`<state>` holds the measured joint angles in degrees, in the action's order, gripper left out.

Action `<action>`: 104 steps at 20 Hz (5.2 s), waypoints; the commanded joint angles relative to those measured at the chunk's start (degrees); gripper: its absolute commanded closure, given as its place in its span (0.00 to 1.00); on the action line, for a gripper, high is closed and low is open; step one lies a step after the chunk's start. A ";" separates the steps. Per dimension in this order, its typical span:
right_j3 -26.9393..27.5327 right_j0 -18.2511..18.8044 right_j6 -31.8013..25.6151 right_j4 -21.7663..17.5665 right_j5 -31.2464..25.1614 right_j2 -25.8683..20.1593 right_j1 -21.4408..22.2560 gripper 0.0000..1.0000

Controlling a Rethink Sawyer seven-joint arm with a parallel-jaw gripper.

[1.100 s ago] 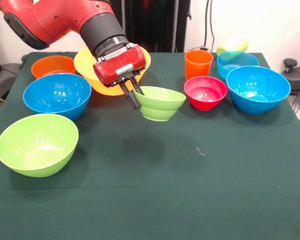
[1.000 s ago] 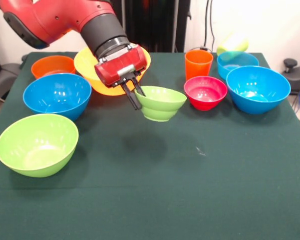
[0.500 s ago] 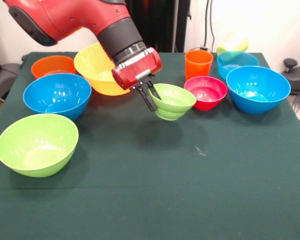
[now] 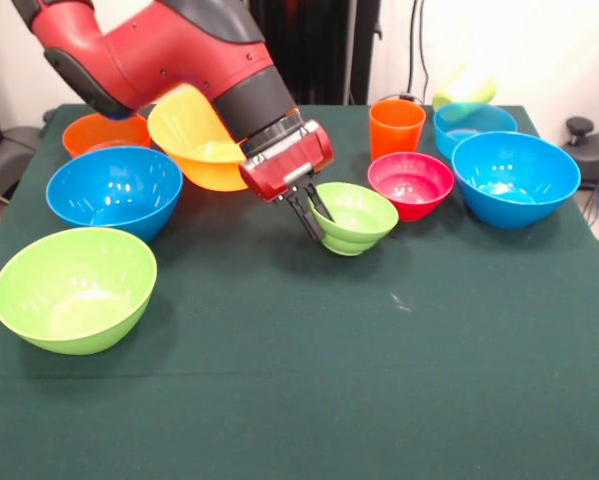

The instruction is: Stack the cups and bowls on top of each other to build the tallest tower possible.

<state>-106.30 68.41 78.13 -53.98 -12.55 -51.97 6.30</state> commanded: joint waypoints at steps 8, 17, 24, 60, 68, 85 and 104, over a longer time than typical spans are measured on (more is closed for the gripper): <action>9.67 -1.05 -3.13 -5.96 2.52 3.15 -7.09 1.00; 10.71 -1.79 -4.44 -6.62 2.35 3.01 -5.96 1.00; 12.01 -0.99 -8.08 -5.56 -0.74 1.47 -5.63 1.00; 18.10 -2.49 -13.78 -7.57 -3.55 1.82 -6.92 1.00; 19.79 -2.51 -15.44 -9.87 -2.67 1.93 -6.97 1.00; 22.92 -7.93 -7.97 -19.38 3.30 7.04 -1.80 1.00; 23.68 -13.95 -2.87 -19.14 5.91 12.99 1.62 1.00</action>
<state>-94.01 57.34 78.16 -65.74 -1.95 -48.68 8.84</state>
